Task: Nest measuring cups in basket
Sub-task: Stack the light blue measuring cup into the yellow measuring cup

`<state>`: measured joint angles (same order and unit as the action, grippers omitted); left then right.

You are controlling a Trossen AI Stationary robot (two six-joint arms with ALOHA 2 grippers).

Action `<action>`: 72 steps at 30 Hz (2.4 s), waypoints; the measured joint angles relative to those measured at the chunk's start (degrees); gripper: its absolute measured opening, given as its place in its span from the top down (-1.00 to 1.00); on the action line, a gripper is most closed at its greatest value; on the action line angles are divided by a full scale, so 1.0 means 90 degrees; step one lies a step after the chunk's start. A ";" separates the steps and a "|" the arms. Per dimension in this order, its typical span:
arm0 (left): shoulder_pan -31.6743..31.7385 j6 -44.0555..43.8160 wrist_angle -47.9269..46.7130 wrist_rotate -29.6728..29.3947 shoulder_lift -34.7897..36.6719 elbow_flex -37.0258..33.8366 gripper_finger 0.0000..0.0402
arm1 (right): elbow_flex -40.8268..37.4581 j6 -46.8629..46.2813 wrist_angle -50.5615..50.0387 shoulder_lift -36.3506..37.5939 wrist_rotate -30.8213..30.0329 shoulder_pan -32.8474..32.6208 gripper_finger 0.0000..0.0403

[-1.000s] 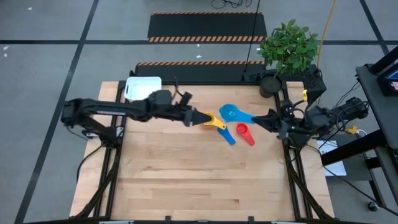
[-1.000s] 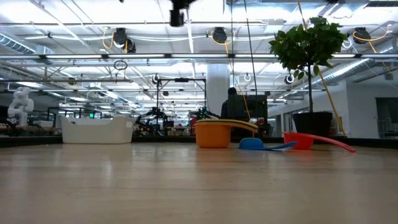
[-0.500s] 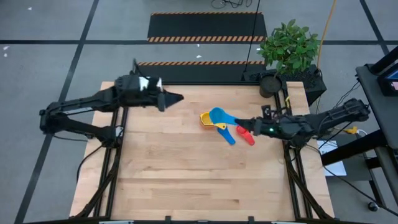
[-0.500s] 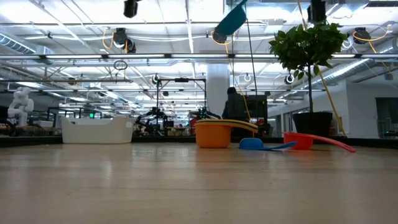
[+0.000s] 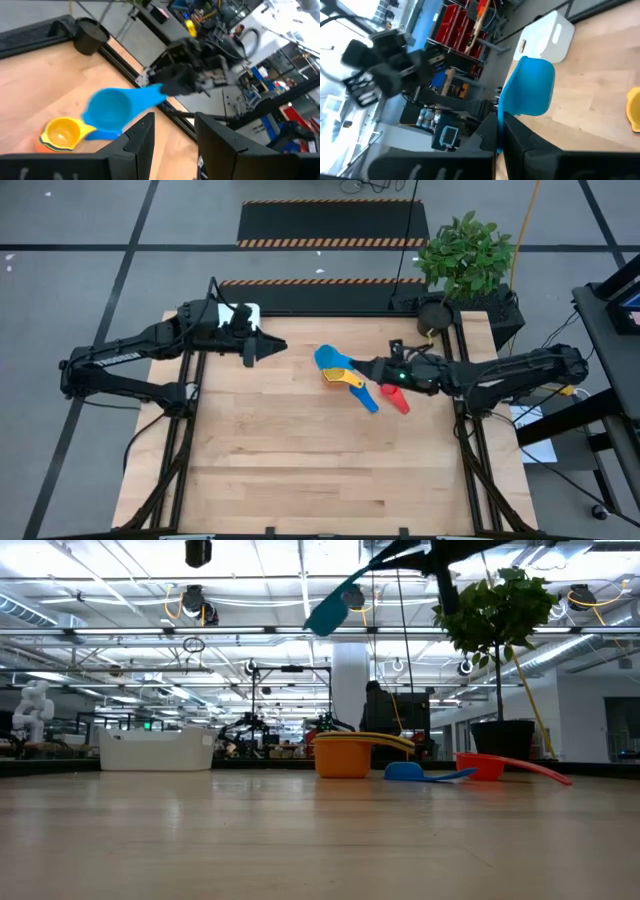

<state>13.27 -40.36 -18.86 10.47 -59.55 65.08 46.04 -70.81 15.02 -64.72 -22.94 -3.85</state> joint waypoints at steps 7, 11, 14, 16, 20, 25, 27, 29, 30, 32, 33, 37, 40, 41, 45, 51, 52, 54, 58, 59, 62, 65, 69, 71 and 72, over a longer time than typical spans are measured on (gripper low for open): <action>-0.0292 0.0171 -0.0078 -0.0031 0.0000 0.0000 0.30 | 0.0000 -0.0249 0.0010 -0.0510 0.0876 0.0620 1.00; -0.0356 0.0136 -0.0127 -0.0056 -0.0063 0.0000 0.30 | 0.0000 -0.0273 -0.0030 -0.0788 0.0918 0.0833 1.00; -0.0402 0.0126 -0.0113 -0.0070 -0.0046 0.0000 0.30 | -0.0003 -0.0273 -0.0043 -0.0953 0.1062 0.0965 1.00; -0.0414 0.0143 -0.0116 -0.0067 -0.0051 0.0000 0.30 | -0.0068 -0.0276 0.0012 -0.0996 0.1193 0.1025 1.00; -0.0413 0.0140 -0.0125 -0.0070 -0.0050 0.0000 0.30 | -0.0384 -0.0450 0.0114 -0.1018 0.1206 0.1058 1.00; -0.0414 0.0136 -0.0123 -0.0070 -0.0053 0.0000 0.30 | -0.1080 -0.0917 0.1046 -0.1018 0.0849 0.1058 1.00; -0.0412 0.0131 -0.0120 -0.0070 -0.0053 0.0000 0.30 | -0.1408 -0.1103 0.1576 -0.1018 0.0609 0.1055 1.00; -0.0412 0.0124 -0.0120 -0.0070 -0.0053 0.0000 0.30 | -0.1710 -0.1245 0.2126 -0.1016 0.0352 0.1059 1.00; -0.0412 0.0121 -0.0120 -0.0070 -0.0053 0.0000 0.30 | -0.1856 -0.1303 0.2352 -0.1016 0.0234 0.1060 1.00; -0.0412 0.0121 -0.0118 -0.0070 -0.0053 0.0000 0.30 | -0.2071 -0.1400 0.2667 -0.1018 0.0127 0.1060 1.00; -0.0413 0.0121 -0.0118 -0.0070 -0.0053 0.0000 0.30 | -0.2131 -0.1422 0.2750 -0.1018 0.0082 0.1058 1.00; -0.0397 0.0139 -0.0117 -0.0079 -0.0053 0.0000 0.30 | -0.2174 -0.1534 0.2806 -0.1038 0.0067 0.0981 1.00; -0.0395 0.0191 -0.0117 -0.0203 -0.0053 0.0000 0.30 | -0.2174 -0.1537 0.3097 -0.1163 0.0061 0.0903 1.00; -0.0395 0.0212 -0.0116 -0.0258 -0.0053 0.0000 0.30 | -0.2174 -0.1540 0.3148 -0.1205 0.0060 0.0873 1.00; -0.0395 0.0306 -0.0113 -0.0340 -0.0053 0.0000 0.30 | -0.2174 -0.1659 0.3211 -0.1438 0.0056 0.0751 1.00; -0.0395 0.0307 -0.0108 -0.0342 -0.0053 0.0000 0.30 | -0.2176 -0.1883 0.3496 -0.1851 0.0058 0.0667 1.00; -0.0395 0.0306 -0.0108 -0.0342 -0.0053 0.0000 0.30 | -0.2176 -0.1888 0.3579 -0.1911 0.0056 0.0667 1.00; -0.0395 0.0306 -0.0108 -0.0344 -0.0053 0.0000 0.30 | -0.2176 -0.1892 0.3726 -0.2019 0.0053 0.0667 0.99; -0.0395 0.0303 -0.0108 -0.0343 -0.0053 0.0000 0.30 | -0.2176 -0.1893 0.3831 -0.2113 0.0048 0.0667 0.93; -0.0395 0.0304 -0.0108 -0.0344 -0.0053 0.0000 0.30 | -0.2176 -0.1893 0.3826 -0.2111 0.0042 0.0667 0.92; -0.0395 0.0295 -0.0108 -0.0344 -0.0053 0.0000 0.30 | -0.2175 -0.1904 0.3703 -0.2111 0.0039 0.0667 0.85; -0.0395 0.0308 -0.0111 -0.0344 -0.0053 0.0000 0.30 | -0.2174 -0.2040 0.3623 -0.2106 0.0039 0.0666 0.77; -0.0395 0.0312 -0.0111 -0.0344 -0.0053 0.0000 0.30 | -0.2174 -0.2112 0.3356 -0.2109 0.0061 0.0667 0.62; -0.0395 0.0330 -0.0113 -0.0344 -0.0053 0.0000 0.30 | -0.2174 -0.2196 0.3225 -0.2106 0.0092 0.0666 0.52; -0.0395 0.0330 -0.0111 -0.0344 -0.0053 0.0000 0.30 | -0.2174 -0.2198 0.3189 -0.2106 0.0199 0.0667 0.46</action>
<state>9.72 -37.39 -19.86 7.38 -60.03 65.08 26.48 -90.60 43.72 -83.68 -21.14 2.15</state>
